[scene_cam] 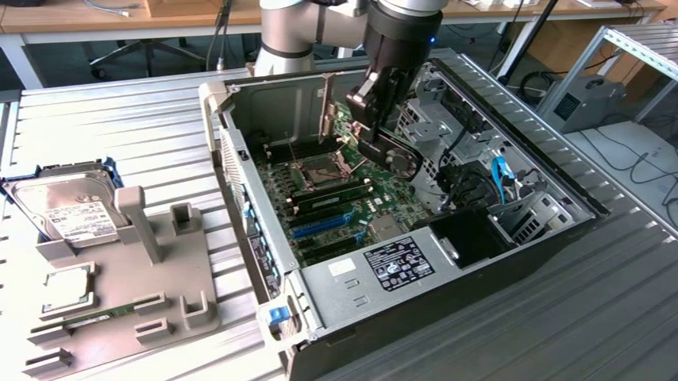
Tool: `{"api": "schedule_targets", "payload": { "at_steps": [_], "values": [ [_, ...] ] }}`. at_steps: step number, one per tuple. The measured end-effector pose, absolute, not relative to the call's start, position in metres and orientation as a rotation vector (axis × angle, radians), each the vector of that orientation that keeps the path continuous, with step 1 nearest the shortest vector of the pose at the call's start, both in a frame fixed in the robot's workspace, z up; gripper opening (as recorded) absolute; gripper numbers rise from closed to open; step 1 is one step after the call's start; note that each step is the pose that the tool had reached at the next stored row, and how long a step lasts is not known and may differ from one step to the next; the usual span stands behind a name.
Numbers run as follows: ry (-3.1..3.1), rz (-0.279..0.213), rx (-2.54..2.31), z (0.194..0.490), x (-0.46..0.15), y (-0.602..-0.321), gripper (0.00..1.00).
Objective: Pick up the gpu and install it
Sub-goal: 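Insert the gpu into the slot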
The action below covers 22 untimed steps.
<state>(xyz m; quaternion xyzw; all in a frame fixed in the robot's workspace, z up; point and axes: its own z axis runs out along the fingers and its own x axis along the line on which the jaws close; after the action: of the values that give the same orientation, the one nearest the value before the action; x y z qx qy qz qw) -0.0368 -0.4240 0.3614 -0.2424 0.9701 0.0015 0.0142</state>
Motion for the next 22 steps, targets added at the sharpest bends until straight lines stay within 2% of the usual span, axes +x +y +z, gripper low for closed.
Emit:
{"api": "schedule_targets", "payload": {
  "at_steps": [22],
  "values": [
    [3.003,0.006,-0.821,0.3610,-0.0368,-0.4240,0.26]
  ]
}}
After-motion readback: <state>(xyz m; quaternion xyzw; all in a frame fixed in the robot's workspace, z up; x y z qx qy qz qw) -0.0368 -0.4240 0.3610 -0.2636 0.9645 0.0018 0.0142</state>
